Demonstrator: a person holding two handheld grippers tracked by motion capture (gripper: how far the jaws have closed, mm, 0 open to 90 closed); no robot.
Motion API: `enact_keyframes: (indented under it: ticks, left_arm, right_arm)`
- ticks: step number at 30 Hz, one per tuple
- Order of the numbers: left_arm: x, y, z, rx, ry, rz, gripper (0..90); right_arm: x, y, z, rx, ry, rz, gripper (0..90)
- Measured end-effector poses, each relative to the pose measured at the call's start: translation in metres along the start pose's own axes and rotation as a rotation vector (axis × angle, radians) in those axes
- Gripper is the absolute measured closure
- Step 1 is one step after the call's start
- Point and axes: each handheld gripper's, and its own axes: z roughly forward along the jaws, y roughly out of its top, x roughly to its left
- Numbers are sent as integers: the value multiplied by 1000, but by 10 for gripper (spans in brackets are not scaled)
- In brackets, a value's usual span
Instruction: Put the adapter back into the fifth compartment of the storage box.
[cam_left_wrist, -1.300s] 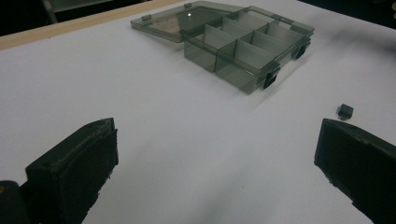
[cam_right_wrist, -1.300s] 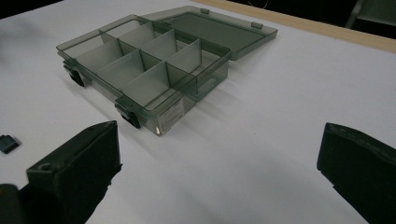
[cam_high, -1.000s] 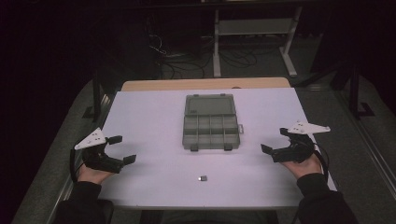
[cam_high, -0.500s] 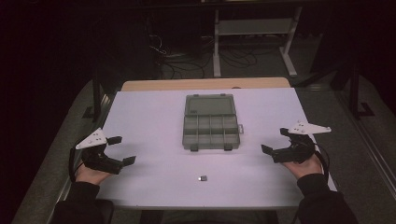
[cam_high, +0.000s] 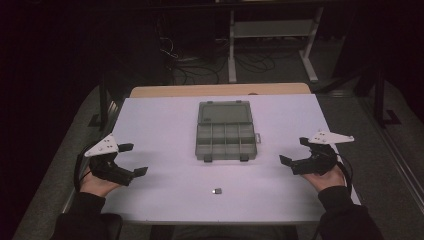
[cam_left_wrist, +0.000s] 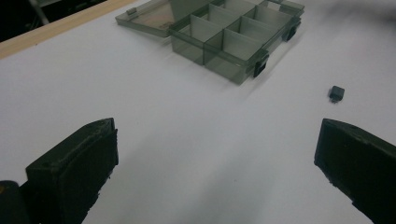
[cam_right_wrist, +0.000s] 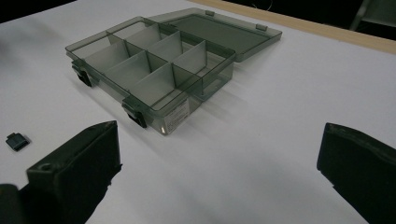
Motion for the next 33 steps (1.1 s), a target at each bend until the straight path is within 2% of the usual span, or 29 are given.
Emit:
enact_keyframes:
  ticks: [6,8,11,18,33]
  left_arm:
    - [-3,11,8,31,-25,29,0]
    - [-5,16,11,52,-36,50,0]
    - [-7,21,12,56,-46,62,0]
    - [-10,27,16,66,-66,71,0]
    - [-18,43,36,113,-119,111,0]
  right_arm:
    - [0,0,0,0,2,1,0]
    - [0,0,0,0,3,1,0]
    - [0,0,0,2,6,-1,0]
    - [0,0,0,4,8,-2,0]
    - [1,0,0,2,11,-5,0]
